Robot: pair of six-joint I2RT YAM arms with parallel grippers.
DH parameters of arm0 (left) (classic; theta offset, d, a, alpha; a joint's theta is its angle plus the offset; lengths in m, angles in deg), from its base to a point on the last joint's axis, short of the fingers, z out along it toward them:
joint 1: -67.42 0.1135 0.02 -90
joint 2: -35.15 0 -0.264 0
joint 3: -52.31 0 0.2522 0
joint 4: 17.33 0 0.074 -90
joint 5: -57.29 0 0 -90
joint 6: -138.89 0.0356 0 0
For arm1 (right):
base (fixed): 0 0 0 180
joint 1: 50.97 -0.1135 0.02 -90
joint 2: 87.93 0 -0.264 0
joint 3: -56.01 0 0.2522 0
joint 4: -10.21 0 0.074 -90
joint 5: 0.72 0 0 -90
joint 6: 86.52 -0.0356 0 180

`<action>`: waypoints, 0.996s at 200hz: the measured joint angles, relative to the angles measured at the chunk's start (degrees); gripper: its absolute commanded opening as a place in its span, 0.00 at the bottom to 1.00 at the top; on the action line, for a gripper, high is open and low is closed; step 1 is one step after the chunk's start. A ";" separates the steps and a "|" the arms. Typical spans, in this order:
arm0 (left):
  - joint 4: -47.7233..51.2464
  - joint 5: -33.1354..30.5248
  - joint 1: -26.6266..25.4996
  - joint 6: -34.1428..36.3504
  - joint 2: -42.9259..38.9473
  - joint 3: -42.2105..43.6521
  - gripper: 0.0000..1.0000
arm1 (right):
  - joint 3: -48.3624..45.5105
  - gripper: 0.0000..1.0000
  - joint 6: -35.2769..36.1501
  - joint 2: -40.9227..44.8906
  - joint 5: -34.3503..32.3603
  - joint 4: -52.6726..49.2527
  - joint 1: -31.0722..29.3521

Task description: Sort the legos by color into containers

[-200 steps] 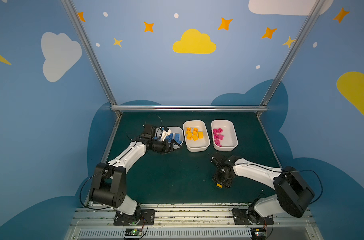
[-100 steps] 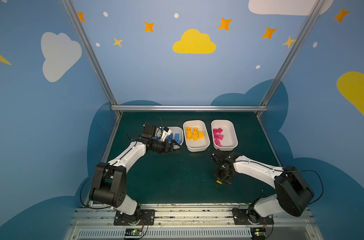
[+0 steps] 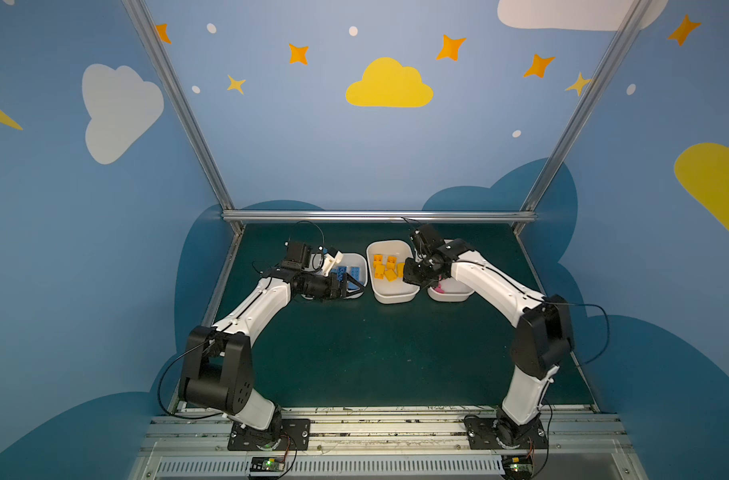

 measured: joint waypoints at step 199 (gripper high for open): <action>3.58 -13.14 12.81 6.05 -6.67 -0.13 1.00 | 1.73 0.80 11.52 -3.21 0.74 -2.34 3.23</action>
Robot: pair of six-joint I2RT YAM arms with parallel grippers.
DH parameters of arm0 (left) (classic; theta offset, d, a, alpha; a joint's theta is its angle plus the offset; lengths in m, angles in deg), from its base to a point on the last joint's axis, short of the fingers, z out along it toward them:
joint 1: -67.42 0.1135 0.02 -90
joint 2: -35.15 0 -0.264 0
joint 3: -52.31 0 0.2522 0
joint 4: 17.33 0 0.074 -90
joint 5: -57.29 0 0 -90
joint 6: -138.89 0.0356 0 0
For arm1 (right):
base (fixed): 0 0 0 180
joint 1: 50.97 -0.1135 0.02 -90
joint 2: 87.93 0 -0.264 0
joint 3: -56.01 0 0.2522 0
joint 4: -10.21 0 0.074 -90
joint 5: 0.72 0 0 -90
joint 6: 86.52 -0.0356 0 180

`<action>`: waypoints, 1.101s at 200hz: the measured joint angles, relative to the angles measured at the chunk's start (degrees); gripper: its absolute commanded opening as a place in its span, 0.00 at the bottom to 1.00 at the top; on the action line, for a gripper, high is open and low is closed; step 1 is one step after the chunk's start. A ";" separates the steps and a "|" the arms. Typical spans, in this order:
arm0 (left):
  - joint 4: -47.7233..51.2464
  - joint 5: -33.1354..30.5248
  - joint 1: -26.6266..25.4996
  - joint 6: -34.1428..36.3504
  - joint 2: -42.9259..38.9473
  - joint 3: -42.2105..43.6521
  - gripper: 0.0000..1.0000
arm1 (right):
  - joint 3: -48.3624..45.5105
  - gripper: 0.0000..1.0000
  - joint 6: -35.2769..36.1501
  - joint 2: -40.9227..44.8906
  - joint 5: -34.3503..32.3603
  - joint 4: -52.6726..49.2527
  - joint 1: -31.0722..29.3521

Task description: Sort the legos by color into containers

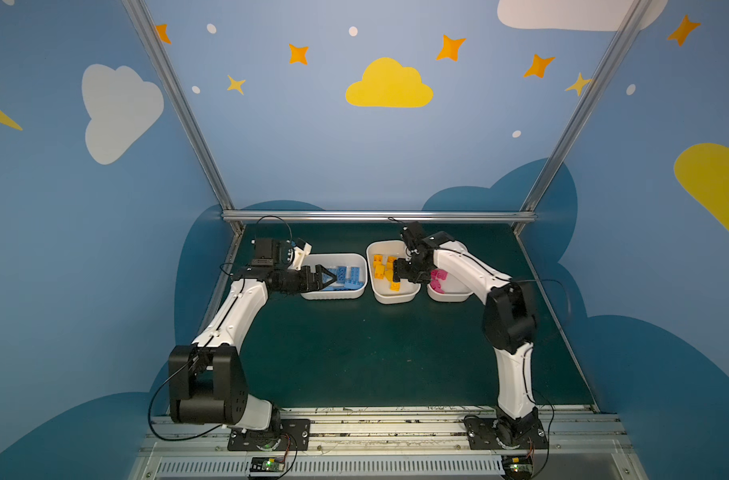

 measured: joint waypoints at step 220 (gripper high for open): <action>-58.55 -26.62 4.00 8.55 -0.33 36.17 1.00 | -71.08 0.91 21.77 30.97 -6.36 72.98 27.45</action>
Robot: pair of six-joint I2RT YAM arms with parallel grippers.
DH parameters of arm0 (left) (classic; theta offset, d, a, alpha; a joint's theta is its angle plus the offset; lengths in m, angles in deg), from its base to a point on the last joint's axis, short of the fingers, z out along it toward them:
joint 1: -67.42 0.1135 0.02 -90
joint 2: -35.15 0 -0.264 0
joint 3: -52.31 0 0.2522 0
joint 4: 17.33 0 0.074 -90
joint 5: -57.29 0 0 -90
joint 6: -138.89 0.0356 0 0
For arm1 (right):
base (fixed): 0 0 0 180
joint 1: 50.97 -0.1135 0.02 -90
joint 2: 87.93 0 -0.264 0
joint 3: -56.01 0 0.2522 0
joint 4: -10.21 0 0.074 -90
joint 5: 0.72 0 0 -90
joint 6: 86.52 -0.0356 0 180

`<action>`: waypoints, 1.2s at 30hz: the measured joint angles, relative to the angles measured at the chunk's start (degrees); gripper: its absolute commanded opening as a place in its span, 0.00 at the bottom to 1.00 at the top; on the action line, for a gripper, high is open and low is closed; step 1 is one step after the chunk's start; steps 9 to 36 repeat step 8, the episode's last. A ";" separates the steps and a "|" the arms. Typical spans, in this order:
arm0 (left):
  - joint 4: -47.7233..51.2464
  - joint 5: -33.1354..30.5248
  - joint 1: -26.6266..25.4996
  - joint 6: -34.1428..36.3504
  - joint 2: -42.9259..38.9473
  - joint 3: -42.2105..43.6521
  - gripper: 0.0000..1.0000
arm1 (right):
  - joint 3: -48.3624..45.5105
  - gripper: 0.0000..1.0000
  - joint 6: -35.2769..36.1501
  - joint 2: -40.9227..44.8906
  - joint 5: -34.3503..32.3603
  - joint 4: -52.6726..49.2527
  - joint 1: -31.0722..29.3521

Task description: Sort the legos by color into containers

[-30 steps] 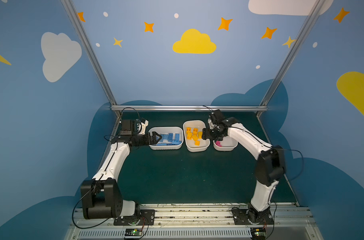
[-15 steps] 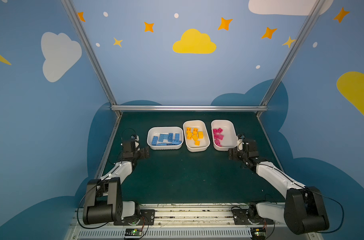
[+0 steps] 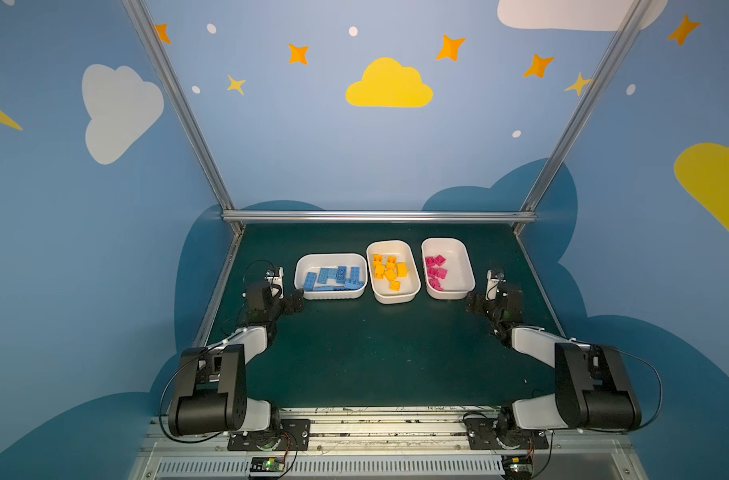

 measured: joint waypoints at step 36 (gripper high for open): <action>-9.11 1.64 -0.98 -0.07 3.89 4.35 1.00 | -0.50 0.91 -0.26 0.02 0.59 2.40 0.11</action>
